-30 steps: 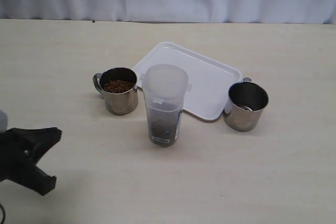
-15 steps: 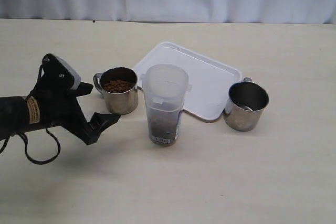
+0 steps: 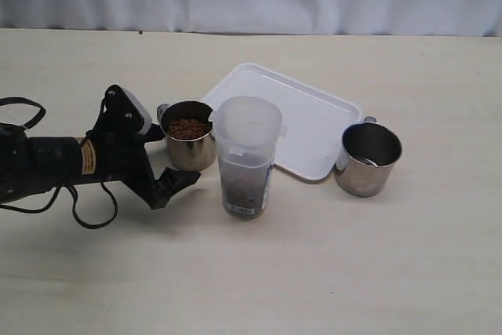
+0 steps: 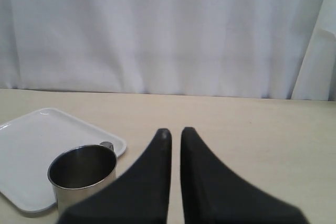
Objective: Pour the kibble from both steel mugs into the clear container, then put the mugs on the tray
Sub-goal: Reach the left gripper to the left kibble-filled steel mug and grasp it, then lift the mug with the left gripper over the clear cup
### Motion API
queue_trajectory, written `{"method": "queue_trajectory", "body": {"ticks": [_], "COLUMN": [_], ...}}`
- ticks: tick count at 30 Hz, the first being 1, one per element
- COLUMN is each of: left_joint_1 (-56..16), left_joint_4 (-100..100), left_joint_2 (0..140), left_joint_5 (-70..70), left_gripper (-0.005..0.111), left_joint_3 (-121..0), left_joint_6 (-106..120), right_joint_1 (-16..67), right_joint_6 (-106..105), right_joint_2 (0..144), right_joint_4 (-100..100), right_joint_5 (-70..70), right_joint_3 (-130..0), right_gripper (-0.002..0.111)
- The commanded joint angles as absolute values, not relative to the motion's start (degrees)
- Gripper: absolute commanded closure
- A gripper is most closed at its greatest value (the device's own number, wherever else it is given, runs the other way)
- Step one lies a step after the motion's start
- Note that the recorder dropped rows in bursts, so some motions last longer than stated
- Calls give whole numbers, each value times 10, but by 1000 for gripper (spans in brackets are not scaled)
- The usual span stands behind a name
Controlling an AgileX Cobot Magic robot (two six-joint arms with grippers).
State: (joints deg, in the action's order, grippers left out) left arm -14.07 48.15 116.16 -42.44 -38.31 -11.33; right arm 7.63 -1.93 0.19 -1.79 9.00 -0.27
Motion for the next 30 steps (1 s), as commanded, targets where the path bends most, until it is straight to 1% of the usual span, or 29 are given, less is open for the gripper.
{"method": "queue_trajectory", "body": {"ticks": [1,5,11,26,29,30], "left_joint_1": [-144,-144,-144,-144,-144,-144], "left_joint_4": [489,488,476,493,492,492], "left_joint_2": [1173,1175,1197,1276,1276,1276], "left_joint_5": [-480,-490,-530,-535,-528,-527], "left_gripper": [10,10,10,10,11,14], "left_joint_3": [-398,-408,-410,-509,-511,-511], "left_joint_6": [-104,-101,-39,-96,-121,-124], "right_joint_1": [74,74,74,74,74,74], "right_joint_6": [-21,-21,-21,-21,-21,-21], "right_joint_2": [0,0,0,0,0,0], "right_joint_4": [-17,-17,-17,-17,-17,-17], "right_joint_5": [91,91,91,91,91,91], "right_joint_3": [0,0,0,0,0,0], "right_gripper": [103,103,103,103,103,103]}}
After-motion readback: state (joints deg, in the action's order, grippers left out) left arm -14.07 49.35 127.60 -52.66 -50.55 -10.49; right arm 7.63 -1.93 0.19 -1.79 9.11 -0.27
